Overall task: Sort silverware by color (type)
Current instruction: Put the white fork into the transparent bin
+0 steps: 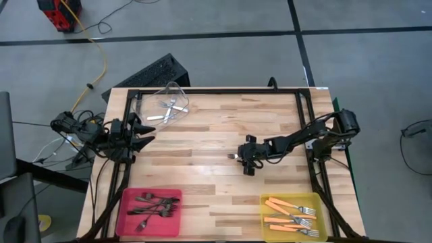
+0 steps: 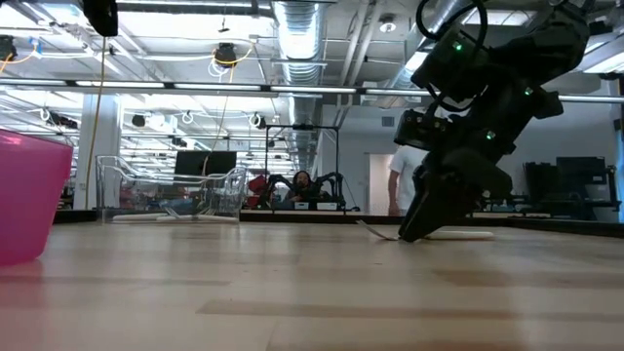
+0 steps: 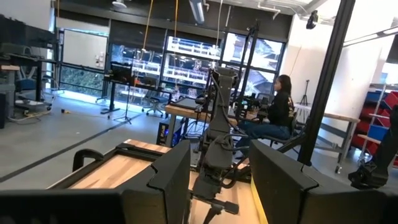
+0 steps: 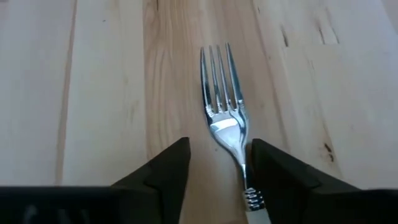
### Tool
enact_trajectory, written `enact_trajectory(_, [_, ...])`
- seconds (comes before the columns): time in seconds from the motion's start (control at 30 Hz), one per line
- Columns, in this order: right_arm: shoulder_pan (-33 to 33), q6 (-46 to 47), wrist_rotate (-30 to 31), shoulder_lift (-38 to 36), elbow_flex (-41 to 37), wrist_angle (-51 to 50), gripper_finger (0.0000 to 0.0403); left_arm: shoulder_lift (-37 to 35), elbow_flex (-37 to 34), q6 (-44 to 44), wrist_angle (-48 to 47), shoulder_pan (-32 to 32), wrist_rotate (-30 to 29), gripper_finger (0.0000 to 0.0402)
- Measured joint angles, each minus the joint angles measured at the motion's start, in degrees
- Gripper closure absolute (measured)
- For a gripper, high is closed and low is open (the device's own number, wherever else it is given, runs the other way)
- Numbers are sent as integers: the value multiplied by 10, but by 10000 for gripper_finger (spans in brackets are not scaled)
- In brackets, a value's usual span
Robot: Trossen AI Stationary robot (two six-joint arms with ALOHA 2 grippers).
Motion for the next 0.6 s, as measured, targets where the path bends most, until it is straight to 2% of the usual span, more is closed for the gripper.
enact_trajectory(0.33, [-6, 23, -2, 0, -1, -1, 290, 0, 0, -5, 0, 0, 0, 250])
enact_trajectory(0.6, [-6, 40, 19, 2, -4, 26, 345, 0, 0, -5, 0, 0, 0, 250])
